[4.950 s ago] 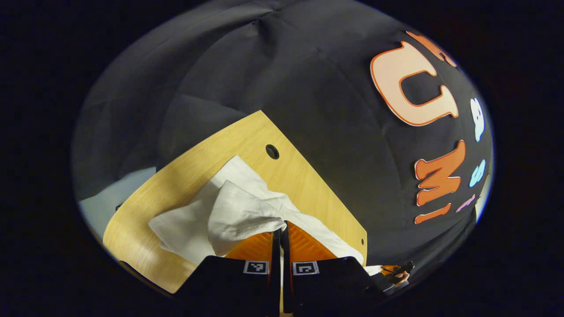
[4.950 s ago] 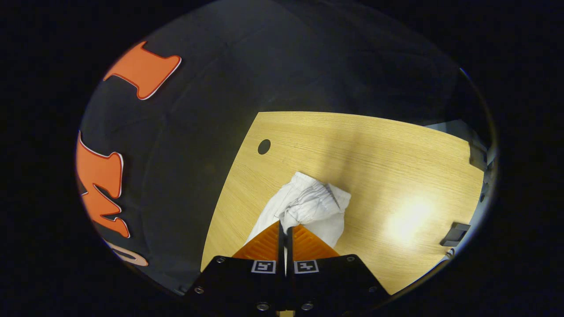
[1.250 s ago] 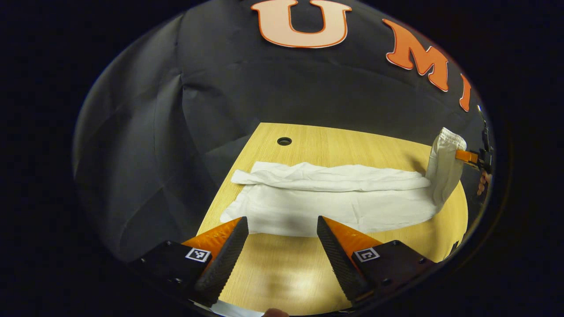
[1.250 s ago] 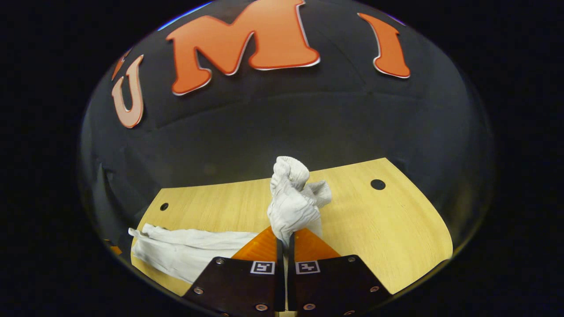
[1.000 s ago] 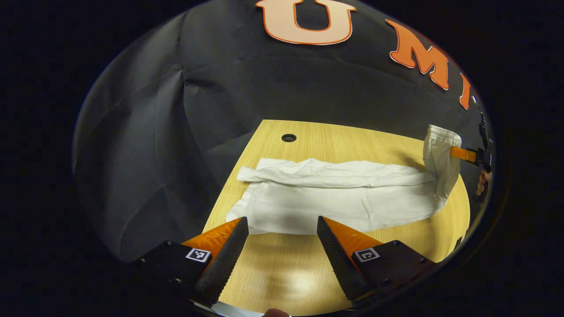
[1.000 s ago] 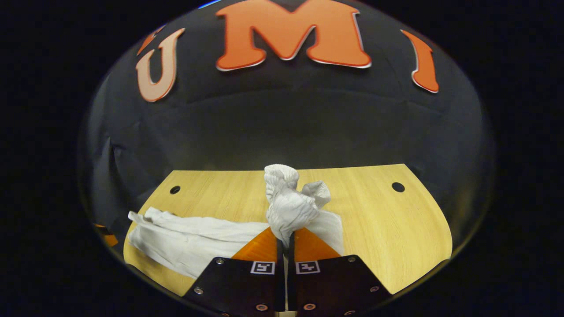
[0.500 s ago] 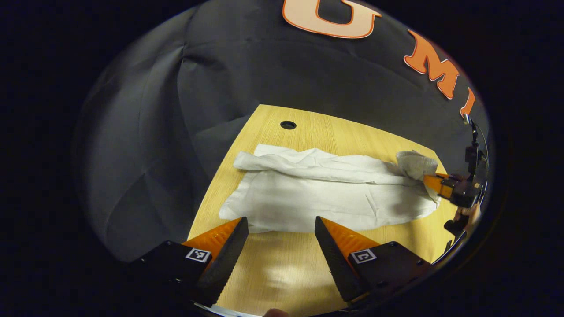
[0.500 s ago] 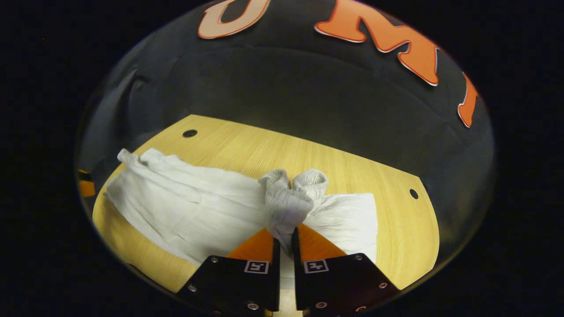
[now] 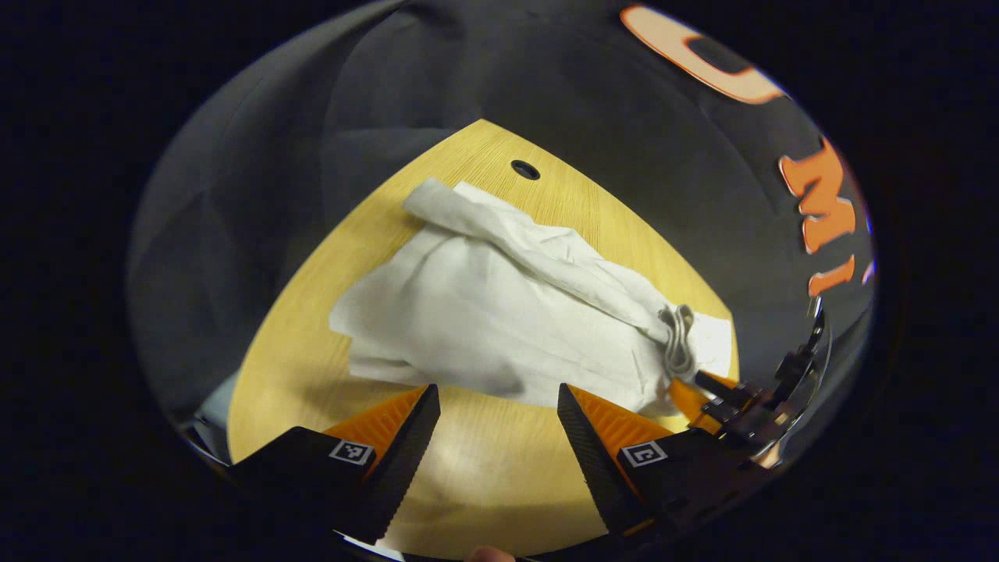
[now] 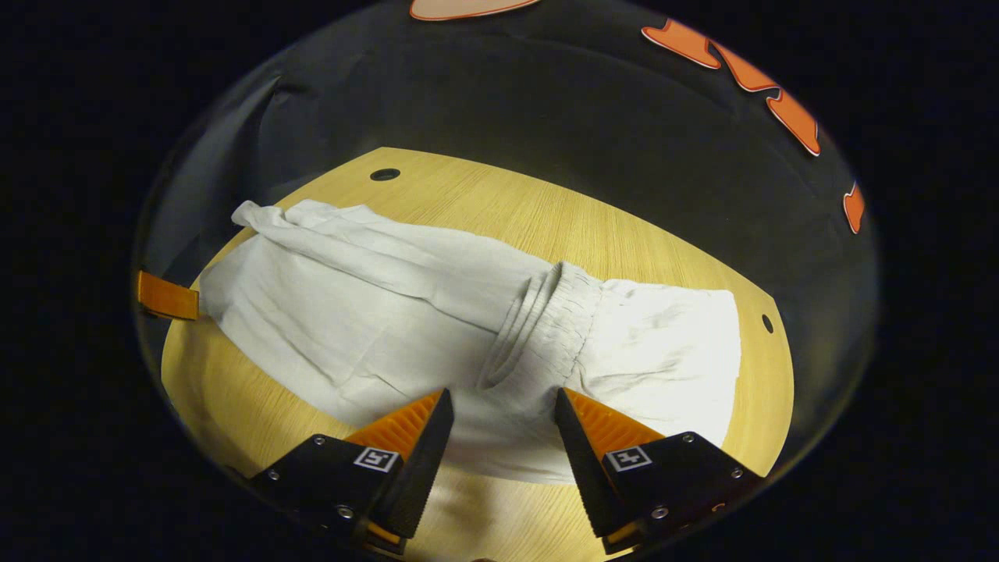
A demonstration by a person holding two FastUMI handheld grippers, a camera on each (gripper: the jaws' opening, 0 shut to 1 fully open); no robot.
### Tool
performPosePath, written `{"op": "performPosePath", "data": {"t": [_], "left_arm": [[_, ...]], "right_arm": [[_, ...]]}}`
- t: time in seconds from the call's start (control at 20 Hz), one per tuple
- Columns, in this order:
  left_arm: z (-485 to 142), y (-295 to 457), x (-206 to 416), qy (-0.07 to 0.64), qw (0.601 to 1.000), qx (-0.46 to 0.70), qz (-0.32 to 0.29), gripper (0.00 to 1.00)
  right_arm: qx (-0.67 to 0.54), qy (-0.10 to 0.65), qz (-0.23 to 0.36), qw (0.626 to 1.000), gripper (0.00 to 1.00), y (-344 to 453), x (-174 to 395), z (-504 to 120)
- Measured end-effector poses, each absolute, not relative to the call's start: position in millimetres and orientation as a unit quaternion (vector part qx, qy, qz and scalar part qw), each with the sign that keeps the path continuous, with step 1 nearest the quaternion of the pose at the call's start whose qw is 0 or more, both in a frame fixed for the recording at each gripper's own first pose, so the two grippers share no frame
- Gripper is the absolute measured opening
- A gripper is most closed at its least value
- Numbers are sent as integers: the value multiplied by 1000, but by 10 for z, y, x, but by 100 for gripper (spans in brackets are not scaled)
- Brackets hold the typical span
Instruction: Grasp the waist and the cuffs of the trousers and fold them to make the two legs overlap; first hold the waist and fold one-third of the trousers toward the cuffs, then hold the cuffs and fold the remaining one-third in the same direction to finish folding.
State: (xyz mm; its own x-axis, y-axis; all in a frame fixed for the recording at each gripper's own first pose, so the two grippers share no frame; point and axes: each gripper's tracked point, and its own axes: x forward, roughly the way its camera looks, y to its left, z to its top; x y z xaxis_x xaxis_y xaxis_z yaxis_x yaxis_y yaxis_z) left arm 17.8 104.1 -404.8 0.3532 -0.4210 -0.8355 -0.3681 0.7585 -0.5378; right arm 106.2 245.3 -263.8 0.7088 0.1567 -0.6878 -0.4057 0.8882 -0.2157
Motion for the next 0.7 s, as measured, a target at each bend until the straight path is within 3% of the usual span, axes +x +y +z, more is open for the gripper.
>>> {"op": "performPosePath", "data": {"t": [0.2,0.7], "left_arm": [[-4232,1040,16,571,701,-427,24,100],[-4345,1116,300,493,687,-530,65,96]], "right_arm": [[-152,349,157,911,86,2474,1059,-2569],[-130,334,141,923,87,2191,1051,-2285]]}}
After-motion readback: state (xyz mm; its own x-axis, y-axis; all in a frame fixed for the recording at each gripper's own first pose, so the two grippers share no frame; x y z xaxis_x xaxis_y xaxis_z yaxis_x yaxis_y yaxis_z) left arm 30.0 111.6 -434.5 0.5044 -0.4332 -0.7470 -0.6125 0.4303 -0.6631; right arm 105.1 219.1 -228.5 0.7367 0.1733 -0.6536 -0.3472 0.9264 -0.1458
